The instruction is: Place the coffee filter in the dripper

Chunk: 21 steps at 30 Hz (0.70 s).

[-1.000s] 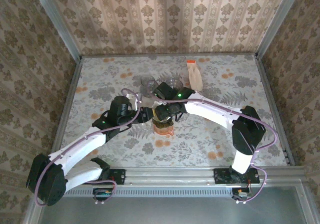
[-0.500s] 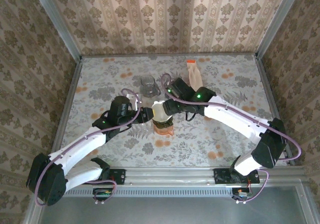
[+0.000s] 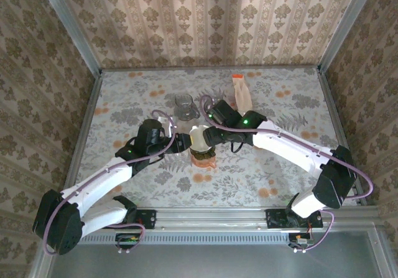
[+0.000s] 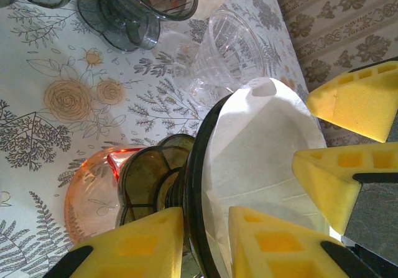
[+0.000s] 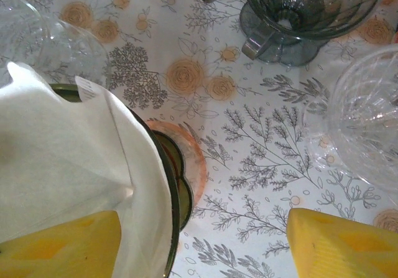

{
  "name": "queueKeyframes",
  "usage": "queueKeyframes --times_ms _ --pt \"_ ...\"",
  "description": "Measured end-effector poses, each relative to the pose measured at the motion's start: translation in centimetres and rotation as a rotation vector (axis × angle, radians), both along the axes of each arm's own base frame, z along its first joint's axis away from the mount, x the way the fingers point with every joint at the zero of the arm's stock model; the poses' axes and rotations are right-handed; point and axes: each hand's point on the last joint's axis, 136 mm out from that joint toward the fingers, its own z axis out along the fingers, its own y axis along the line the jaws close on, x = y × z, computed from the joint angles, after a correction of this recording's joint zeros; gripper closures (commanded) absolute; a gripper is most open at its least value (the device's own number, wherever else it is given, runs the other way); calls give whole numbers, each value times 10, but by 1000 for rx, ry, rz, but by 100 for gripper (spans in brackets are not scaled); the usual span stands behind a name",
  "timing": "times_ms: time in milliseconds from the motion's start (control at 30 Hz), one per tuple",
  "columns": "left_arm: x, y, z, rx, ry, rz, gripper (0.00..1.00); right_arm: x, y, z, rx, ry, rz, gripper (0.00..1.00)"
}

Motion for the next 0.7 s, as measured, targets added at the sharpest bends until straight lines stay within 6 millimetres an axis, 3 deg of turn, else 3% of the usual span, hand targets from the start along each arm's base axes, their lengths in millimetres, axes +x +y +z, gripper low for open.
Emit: queueKeyframes --times_ms 233,400,700 --pt "0 0 0 0 0 0 73 20 20 0 -2 -7 10 32" --pt "0 0 0 0 0 0 73 28 20 -11 -20 8 -1 35" --pt "1 -1 0 -1 -1 1 73 32 21 -11 -13 -1 -11 34"
